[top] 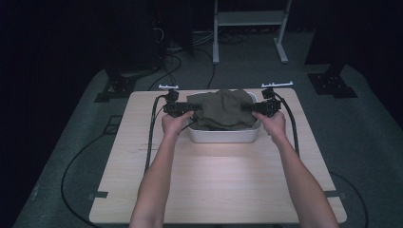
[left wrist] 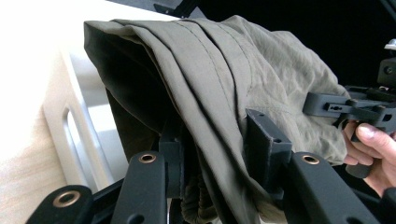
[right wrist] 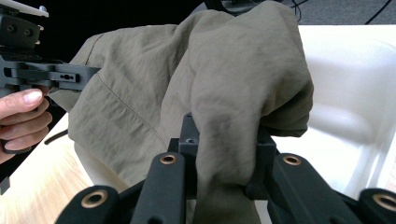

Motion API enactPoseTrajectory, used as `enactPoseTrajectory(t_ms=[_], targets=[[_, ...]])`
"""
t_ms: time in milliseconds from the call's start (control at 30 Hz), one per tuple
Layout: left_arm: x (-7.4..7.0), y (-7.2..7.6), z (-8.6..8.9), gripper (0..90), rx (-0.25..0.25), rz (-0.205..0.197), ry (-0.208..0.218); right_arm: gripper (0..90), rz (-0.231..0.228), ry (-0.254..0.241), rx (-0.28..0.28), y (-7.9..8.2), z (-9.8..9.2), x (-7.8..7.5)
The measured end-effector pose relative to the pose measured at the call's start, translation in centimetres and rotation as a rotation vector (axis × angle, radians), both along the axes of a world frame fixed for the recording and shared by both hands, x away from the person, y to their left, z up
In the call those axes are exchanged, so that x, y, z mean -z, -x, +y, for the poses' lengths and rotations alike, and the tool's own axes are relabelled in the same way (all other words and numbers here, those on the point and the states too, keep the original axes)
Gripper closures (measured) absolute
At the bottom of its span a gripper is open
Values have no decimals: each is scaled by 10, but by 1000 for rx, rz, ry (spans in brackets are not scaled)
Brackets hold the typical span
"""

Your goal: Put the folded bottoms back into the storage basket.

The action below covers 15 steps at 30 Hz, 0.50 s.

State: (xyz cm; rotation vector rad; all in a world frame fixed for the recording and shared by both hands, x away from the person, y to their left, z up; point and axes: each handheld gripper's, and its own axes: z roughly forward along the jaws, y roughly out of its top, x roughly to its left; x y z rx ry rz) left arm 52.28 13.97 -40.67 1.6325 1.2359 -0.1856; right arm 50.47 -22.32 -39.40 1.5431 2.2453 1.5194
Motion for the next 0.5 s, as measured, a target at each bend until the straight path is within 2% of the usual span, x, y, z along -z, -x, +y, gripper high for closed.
enactPoseTrajectory(t_ms=[500], targets=[[8,0,-2,614,20,19,-59,728,35,18,-3,-2,2,13]])
